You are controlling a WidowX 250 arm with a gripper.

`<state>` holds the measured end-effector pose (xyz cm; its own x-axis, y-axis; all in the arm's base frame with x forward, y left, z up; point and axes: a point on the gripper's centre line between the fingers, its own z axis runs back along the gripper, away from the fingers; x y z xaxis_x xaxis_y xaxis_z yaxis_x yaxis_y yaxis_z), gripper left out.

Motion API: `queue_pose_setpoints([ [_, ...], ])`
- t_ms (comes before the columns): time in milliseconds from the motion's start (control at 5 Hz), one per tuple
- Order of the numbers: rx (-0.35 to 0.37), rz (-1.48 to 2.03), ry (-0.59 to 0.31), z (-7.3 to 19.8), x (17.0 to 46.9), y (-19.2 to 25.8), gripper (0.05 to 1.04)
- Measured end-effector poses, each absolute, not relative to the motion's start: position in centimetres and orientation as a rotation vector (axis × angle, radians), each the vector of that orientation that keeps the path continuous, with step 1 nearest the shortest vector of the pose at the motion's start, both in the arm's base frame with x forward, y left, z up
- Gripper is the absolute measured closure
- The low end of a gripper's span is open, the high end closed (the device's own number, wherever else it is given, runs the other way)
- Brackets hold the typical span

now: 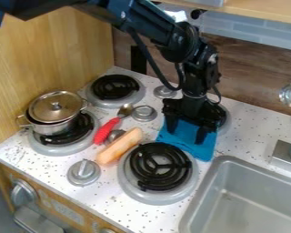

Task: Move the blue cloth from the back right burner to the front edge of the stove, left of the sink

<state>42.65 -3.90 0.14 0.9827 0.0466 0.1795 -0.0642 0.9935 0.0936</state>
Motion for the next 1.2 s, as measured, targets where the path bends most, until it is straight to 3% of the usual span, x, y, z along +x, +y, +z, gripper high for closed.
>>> queue_pose_setpoints([
  [400, 0.097, 0.056, -0.148, -0.7, 42.1, -4.0, 0.690],
  [600, 0.094, 0.060, -0.135, -0.8, 41.9, -4.0, 0.867],
  [800, 0.069, 0.066, -0.124, -0.9, 41.5, -4.5, 0.974],
  [1200, 0.017, 0.029, -0.105, -0.2, 38.8, -7.0, 1.001],
])
